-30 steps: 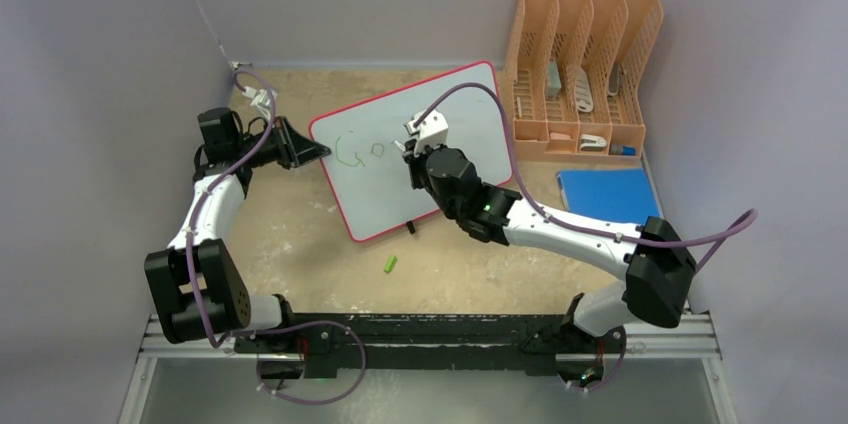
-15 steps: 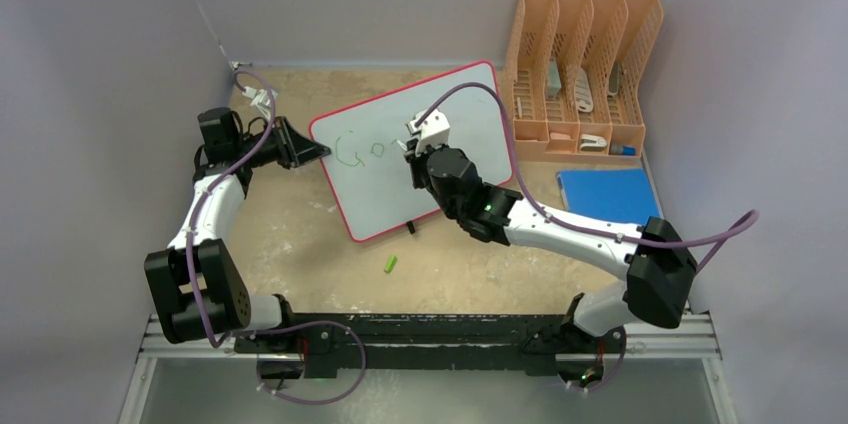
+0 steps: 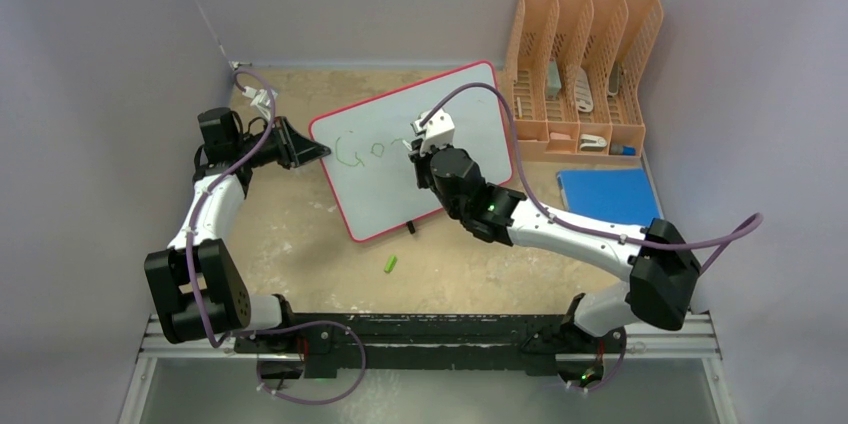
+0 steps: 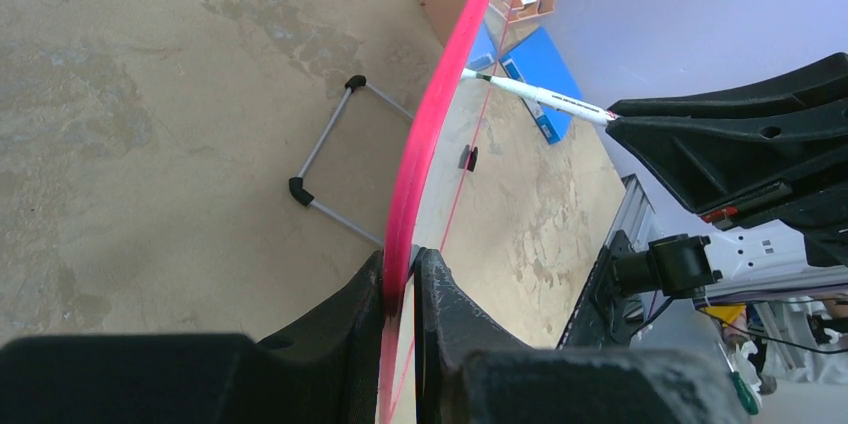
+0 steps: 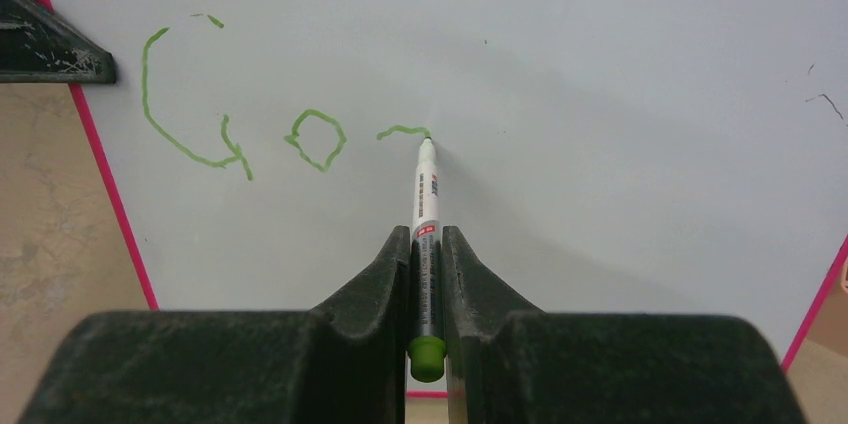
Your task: Write a sentence on the whiteboard
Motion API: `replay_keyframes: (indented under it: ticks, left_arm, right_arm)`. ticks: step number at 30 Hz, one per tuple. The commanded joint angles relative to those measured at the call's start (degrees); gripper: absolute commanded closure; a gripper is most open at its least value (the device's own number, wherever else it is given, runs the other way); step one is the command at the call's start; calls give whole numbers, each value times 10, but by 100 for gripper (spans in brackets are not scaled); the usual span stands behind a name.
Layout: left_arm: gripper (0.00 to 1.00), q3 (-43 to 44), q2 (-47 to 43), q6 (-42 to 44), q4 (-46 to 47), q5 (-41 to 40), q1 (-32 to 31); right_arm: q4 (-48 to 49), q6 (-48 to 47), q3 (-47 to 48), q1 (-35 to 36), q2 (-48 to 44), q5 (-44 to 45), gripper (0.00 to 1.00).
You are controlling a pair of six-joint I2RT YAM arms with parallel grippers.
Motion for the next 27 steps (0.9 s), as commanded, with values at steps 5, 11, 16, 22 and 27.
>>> replay_keyframes:
  ticks: [5, 11, 16, 22, 27]
  left_arm:
    - [100, 3, -2, 15, -14, -25, -13]
    - [100, 3, -1, 14, -13, -25, -14]
    - [100, 3, -1, 13, -13, -24, -13]
    - [100, 3, -1, 13, -13, -23, -14]
    - [100, 3, -1, 13, -13, -23, -14]
  right_arm:
    - [-11, 12, -11, -3, -19, 13, 100]
    - [-17, 14, -15, -2, -25, 8, 100]
    - [-20, 11, -14, -1, -28, -10, 100]
    - [-22, 7, -13, 3, -25, -23, 100]
    - [-20, 3, -8, 5, -23, -34, 100]
